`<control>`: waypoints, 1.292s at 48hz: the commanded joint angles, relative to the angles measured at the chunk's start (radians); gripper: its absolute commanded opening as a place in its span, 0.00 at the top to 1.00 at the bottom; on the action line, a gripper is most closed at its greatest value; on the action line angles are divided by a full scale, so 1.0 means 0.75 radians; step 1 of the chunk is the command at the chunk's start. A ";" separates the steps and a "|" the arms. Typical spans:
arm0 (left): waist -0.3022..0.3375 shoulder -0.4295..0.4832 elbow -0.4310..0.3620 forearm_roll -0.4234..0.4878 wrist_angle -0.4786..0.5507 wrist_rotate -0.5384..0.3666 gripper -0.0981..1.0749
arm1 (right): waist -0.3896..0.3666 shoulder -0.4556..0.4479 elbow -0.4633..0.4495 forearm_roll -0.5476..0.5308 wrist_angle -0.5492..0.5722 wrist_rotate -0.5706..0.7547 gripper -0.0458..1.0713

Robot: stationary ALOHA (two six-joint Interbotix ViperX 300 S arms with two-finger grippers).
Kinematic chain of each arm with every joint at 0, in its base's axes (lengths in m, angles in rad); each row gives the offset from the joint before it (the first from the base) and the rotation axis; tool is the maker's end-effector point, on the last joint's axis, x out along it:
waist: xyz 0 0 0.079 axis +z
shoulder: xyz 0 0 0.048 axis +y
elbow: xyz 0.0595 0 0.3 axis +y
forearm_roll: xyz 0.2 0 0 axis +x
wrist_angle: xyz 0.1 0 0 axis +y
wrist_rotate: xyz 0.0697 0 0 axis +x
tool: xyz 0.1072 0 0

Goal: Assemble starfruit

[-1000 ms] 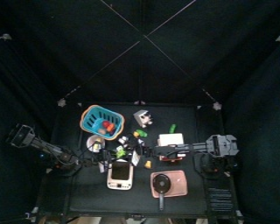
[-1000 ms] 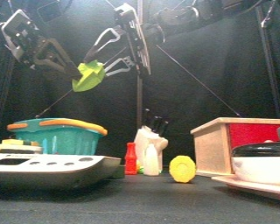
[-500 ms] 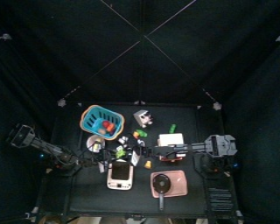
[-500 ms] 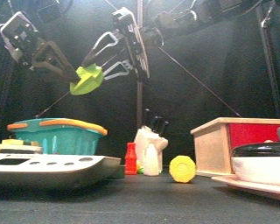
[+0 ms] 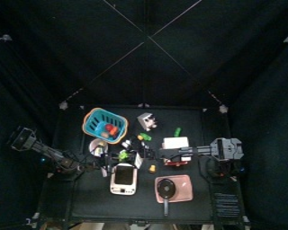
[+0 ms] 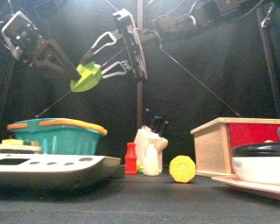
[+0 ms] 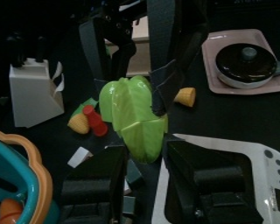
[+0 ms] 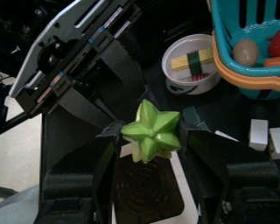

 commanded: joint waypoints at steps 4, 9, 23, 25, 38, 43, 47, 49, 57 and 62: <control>-0.014 -0.020 -0.029 0.035 0.039 -0.004 0.42 | 0.004 -0.008 -0.010 0.004 -0.006 0.000 0.31; -0.016 -0.020 -0.029 0.037 0.037 -0.004 0.41 | 0.000 -0.014 -0.012 -0.002 -0.002 -0.002 0.31; -0.022 -0.020 -0.016 0.031 0.039 -0.004 0.28 | 0.000 -0.035 -0.002 -0.004 0.010 -0.002 0.31; -0.022 -0.020 -0.018 0.025 0.043 -0.004 0.23 | 0.000 -0.037 -0.002 -0.004 0.010 -0.004 0.31; -0.025 -0.025 -0.006 0.016 0.043 -0.004 0.09 | 0.000 -0.053 0.012 -0.004 0.029 -0.002 0.31; -0.022 -0.031 0.008 0.016 0.043 -0.002 0.09 | 0.002 -0.067 0.027 -0.004 0.035 0.000 0.31; -0.022 -0.035 0.016 0.012 0.043 -0.002 0.09 | 0.000 -0.072 0.037 -0.004 0.035 0.000 0.31; -0.022 -0.037 0.018 0.010 0.043 -0.002 0.09 | 0.000 -0.072 0.037 -0.004 0.035 0.000 0.31; -0.025 -0.039 0.020 -0.002 0.043 0.000 0.09 | 0.002 -0.074 0.039 -0.004 0.039 0.000 0.31; -0.022 -0.045 0.031 -0.018 0.043 0.000 0.09 | 0.000 -0.084 0.055 -0.002 0.057 0.000 0.31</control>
